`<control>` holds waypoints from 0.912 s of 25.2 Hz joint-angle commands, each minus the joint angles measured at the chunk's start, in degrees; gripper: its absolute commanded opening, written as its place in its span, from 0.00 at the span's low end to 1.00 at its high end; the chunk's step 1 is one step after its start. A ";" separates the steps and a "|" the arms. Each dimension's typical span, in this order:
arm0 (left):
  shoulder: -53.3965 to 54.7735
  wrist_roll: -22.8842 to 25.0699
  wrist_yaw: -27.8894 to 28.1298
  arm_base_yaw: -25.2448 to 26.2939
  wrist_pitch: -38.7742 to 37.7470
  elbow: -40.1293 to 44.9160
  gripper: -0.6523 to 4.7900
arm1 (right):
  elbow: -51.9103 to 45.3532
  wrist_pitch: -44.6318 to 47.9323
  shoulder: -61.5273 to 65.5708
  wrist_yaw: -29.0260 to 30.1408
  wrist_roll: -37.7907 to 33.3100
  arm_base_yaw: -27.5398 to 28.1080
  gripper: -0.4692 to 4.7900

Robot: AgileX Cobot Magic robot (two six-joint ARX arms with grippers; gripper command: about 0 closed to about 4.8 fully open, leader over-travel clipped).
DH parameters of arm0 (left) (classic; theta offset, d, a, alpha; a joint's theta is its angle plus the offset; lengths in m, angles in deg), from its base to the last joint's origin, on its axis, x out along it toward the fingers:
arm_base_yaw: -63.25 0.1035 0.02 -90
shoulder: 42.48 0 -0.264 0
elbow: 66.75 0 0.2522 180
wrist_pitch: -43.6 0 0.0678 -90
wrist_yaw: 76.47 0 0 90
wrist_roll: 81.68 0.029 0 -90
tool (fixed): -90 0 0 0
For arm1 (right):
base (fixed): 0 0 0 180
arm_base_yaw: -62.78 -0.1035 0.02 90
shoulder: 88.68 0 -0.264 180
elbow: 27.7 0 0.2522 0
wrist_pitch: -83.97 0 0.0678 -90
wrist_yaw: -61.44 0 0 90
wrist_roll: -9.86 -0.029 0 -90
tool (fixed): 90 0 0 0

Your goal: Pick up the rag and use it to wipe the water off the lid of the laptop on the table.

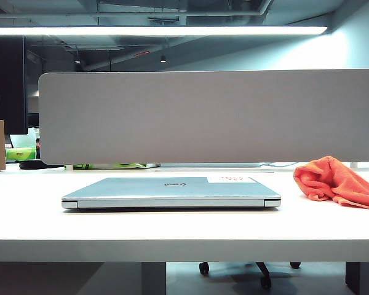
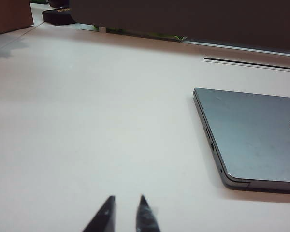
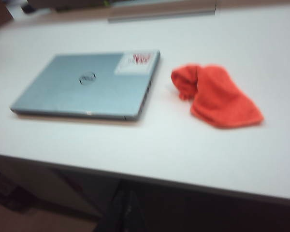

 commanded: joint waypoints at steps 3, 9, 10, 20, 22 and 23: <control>0.00 9.29 0.90 0.11 -0.15 -0.31 0.23 | -5.97 15.54 0.07 0.26 0.52 -0.02 0.08; 0.00 10.21 1.66 0.15 -0.09 -0.31 0.23 | -15.65 39.04 0.09 0.28 3.32 -0.02 0.08; 0.00 10.21 1.68 0.15 -0.13 -0.31 0.23 | -17.66 42.16 0.09 0.28 5.60 -0.02 0.08; 0.00 10.19 1.66 0.15 -0.33 -0.31 0.23 | -33.38 53.05 0.07 0.72 14.64 -0.11 0.08; 0.00 10.19 1.66 0.15 -0.35 -0.31 0.23 | -34.40 50.86 0.07 0.66 14.64 -0.07 0.08; 0.00 10.19 1.66 0.15 -0.35 -0.31 0.23 | -34.93 49.27 0.07 0.70 14.64 -0.07 0.08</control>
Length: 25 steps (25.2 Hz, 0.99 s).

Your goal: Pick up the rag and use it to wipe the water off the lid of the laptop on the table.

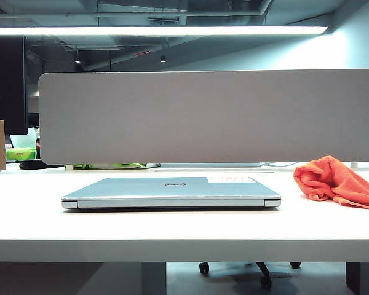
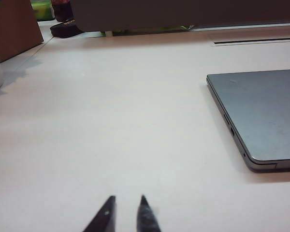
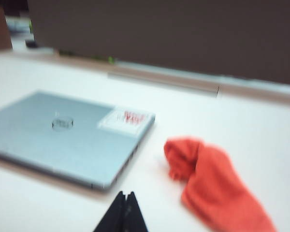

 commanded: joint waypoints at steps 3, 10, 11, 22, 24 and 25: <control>0.00 0.02 0.17 0.15 0.28 -0.28 0.23 | -1.14 -10.36 0.00 0.24 0.02 -0.02 0.08; 0.00 0.04 0.17 0.15 0.28 -0.28 0.23 | -1.22 -13.09 -1.66 -3.02 0.39 2.03 0.08; 0.00 0.02 0.17 0.15 0.26 -0.28 0.23 | -1.31 -11.52 -2.27 -2.97 0.39 2.84 0.08; 0.00 0.04 -0.02 0.13 0.09 -0.28 0.23 | -8.74 18.03 -4.26 -3.04 0.37 9.62 0.08; 0.00 0.04 -0.02 0.13 0.09 -0.28 0.23 | -8.83 14.34 -4.26 -2.97 0.20 9.62 0.08; 0.00 0.04 -0.02 0.13 0.11 -0.28 0.23 | -8.83 13.22 -4.26 -2.99 0.20 9.62 0.08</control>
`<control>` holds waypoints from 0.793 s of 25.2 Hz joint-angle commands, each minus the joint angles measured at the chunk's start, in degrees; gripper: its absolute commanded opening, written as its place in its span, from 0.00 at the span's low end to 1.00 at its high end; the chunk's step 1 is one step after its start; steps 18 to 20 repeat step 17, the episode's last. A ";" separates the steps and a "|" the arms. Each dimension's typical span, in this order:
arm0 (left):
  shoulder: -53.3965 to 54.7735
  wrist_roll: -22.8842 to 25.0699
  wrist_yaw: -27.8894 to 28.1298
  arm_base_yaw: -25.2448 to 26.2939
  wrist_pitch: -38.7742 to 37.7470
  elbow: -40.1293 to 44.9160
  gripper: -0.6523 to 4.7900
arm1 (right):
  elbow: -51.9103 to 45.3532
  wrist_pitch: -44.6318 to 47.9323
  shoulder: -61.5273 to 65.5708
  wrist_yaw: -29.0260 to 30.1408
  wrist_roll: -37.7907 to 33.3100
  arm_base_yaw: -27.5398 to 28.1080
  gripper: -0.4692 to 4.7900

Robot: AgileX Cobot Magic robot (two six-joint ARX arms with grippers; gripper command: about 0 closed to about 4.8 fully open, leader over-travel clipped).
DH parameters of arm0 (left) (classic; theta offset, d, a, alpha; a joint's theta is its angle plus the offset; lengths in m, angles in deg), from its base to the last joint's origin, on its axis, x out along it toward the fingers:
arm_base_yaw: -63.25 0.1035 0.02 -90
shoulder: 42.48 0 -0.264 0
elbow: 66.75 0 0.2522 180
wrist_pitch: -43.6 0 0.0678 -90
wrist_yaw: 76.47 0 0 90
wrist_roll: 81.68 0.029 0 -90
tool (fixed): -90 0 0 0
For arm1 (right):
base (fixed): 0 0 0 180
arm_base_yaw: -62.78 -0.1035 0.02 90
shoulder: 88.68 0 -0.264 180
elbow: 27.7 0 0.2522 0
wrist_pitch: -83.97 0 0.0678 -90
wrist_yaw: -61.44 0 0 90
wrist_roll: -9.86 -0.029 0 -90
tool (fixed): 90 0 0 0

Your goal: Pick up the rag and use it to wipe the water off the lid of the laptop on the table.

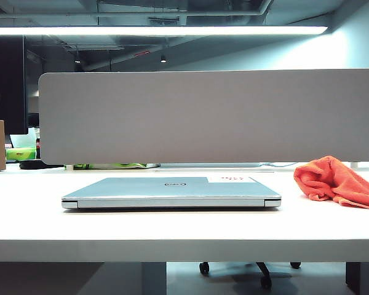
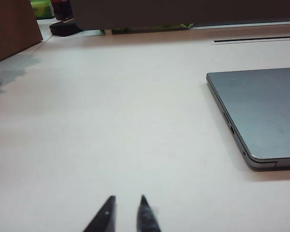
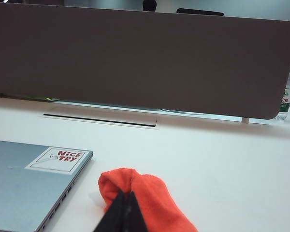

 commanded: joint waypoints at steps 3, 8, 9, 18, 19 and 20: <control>0.02 0.02 0.00 0.13 0.39 -0.28 0.23 | -0.17 -7.45 -0.11 -0.02 -0.07 0.09 0.08; 0.02 0.02 0.00 0.13 0.39 -0.28 0.23 | -0.17 -12.44 -0.11 -0.02 -0.07 0.07 0.08; 0.02 0.02 0.00 0.13 0.39 -0.28 0.23 | -0.17 -12.74 -0.11 -0.02 -0.07 0.07 0.08; 0.02 0.02 0.00 0.13 0.39 -0.28 0.23 | -0.17 -12.72 -0.11 -0.02 -0.07 0.07 0.08; 0.02 0.02 0.00 0.13 0.39 -0.28 0.23 | -0.17 -12.72 -0.11 -0.02 -0.07 0.07 0.08; 0.02 0.02 0.00 0.13 0.39 -0.28 0.23 | -0.17 -12.72 -0.11 -0.02 -0.07 0.07 0.08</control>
